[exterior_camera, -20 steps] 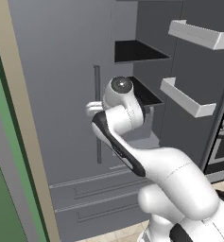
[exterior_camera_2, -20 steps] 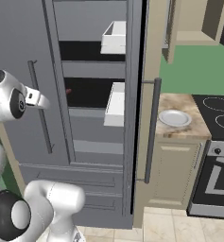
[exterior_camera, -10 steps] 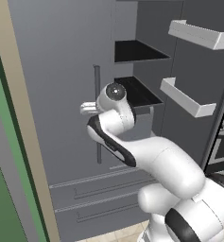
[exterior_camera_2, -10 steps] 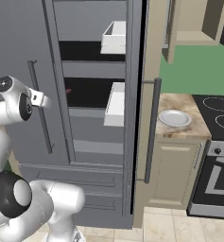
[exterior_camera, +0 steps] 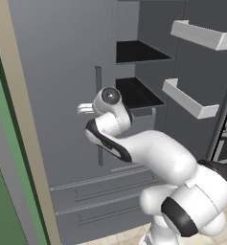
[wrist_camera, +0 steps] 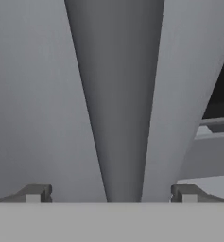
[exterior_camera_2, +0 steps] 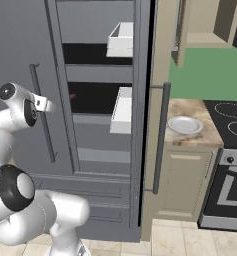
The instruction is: Move the hot dog bun to the plate on the dining table and place the condiment next to that plate. Then navigate to the fridge and take the sausage and place it on the plate as well.
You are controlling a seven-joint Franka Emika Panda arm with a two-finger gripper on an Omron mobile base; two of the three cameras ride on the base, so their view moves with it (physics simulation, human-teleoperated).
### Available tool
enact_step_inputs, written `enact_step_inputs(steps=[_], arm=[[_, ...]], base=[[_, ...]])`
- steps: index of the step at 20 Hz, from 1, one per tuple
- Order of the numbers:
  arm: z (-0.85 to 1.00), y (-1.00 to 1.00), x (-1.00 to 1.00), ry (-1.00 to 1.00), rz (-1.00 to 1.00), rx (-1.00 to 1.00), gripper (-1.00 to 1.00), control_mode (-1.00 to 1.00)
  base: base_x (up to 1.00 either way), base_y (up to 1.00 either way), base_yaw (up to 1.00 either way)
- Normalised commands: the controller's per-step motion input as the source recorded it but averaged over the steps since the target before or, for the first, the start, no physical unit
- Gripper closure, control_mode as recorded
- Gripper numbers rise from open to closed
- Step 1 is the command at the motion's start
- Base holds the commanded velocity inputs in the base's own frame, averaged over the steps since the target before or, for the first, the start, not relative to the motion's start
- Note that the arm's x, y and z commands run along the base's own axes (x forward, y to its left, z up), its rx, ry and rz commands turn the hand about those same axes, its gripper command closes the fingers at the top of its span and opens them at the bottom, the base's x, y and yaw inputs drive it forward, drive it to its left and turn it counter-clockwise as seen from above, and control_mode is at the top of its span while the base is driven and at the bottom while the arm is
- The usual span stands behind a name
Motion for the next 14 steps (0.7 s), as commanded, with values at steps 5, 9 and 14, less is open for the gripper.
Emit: enact_step_inputs(steps=[5,9,14], arm=[[-0.17,0.0,0.34,-0.03,0.0,-0.07,-1.0,-1.0],[-0.3,0.11,0.36,-0.04,0.0,-0.08,1.0,-1.0],[-0.08,0.33,0.12,0.0,0.06,-0.02,1.0,-1.0]], base=[[0.0,0.0,0.0],[0.0,0.0,0.0],[0.0,0.0,0.0]])
